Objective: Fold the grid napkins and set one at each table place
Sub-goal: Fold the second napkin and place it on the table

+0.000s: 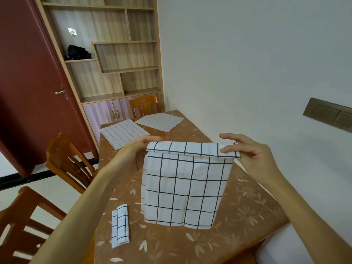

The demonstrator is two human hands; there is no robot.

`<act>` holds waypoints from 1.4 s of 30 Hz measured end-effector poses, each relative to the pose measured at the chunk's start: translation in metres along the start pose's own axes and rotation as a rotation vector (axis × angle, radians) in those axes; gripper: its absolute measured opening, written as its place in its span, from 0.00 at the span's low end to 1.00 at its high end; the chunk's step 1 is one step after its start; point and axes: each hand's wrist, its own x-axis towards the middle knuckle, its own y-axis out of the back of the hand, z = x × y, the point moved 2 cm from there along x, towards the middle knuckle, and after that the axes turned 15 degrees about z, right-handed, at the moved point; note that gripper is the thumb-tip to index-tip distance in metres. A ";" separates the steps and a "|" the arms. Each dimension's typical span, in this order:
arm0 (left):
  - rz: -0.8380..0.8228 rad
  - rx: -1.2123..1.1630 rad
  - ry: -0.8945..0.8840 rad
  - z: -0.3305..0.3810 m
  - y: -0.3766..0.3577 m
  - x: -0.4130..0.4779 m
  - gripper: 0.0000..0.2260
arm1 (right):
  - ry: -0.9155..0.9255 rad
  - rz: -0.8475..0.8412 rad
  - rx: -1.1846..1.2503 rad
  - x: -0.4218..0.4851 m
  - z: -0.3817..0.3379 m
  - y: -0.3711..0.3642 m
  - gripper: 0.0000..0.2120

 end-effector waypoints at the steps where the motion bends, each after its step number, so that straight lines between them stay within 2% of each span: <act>1: 0.023 0.000 0.036 0.001 -0.003 0.000 0.12 | 0.030 0.008 -0.033 -0.001 -0.001 0.000 0.31; 4: -0.028 -0.064 -0.004 0.001 -0.001 -0.007 0.15 | 0.088 0.021 -0.093 -0.001 0.002 -0.001 0.31; 7: -0.019 -0.035 -0.086 -0.001 0.003 -0.004 0.19 | 0.053 0.019 -0.045 -0.002 0.004 0.000 0.32; 9: -0.001 -0.040 -0.112 -0.002 0.000 -0.003 0.17 | -0.083 0.042 0.058 -0.003 0.004 0.002 0.29; 12: 0.032 -0.070 -0.162 -0.006 0.001 0.001 0.14 | -0.378 0.008 0.361 -0.002 0.002 0.002 0.19; 13: 0.029 -0.085 -0.181 -0.005 0.000 0.001 0.14 | -0.481 -0.024 0.450 -0.001 0.003 0.001 0.19; 15: 0.007 -0.098 -0.197 0.000 -0.005 -0.003 0.11 | -0.578 -0.089 0.442 0.001 0.007 -0.003 0.28; 16: -0.002 -0.095 -0.209 0.001 -0.007 -0.004 0.08 | -0.570 -0.111 0.350 0.000 0.009 -0.004 0.29; 17: -0.014 -0.074 -0.230 0.003 -0.009 -0.006 0.05 | -0.539 -0.119 0.246 -0.001 0.010 -0.006 0.25; 19: -0.020 -0.057 -0.260 0.006 -0.013 -0.009 0.06 | -0.481 -0.094 0.099 -0.001 0.007 -0.007 0.12; 22: -0.022 -0.052 -0.276 0.009 -0.011 -0.011 0.03 | -0.415 -0.086 0.064 0.000 0.003 -0.005 0.06; 25: 0.066 0.076 -0.346 0.009 -0.009 -0.011 0.02 | -0.401 0.015 0.140 0.004 -0.002 -0.003 0.03; 28: 0.092 0.116 -0.390 0.005 -0.011 -0.010 0.03 | -0.498 0.083 0.290 0.006 -0.003 -0.003 0.08; 30: 0.083 0.096 -0.414 0.002 -0.012 -0.009 0.03 | -0.571 0.014 0.319 0.003 -0.001 -0.006 0.11; 32: 0.086 0.084 -0.425 0.000 -0.011 -0.007 0.04 | -0.592 -0.071 0.273 -0.001 -0.001 -0.008 0.09; 37: 0.035 0.070 -0.388 -0.001 -0.008 -0.003 0.04 | -0.516 -0.103 0.137 -0.004 0.003 -0.004 0.08; 40: 0.048 0.057 -0.376 -0.001 -0.005 -0.002 0.05 | -0.454 -0.147 0.150 -0.002 -0.001 0.003 0.09; 42: 0.066 0.060 -0.381 -0.002 -0.005 0.000 0.06 | -0.404 -0.114 0.145 -0.001 -0.002 0.005 0.10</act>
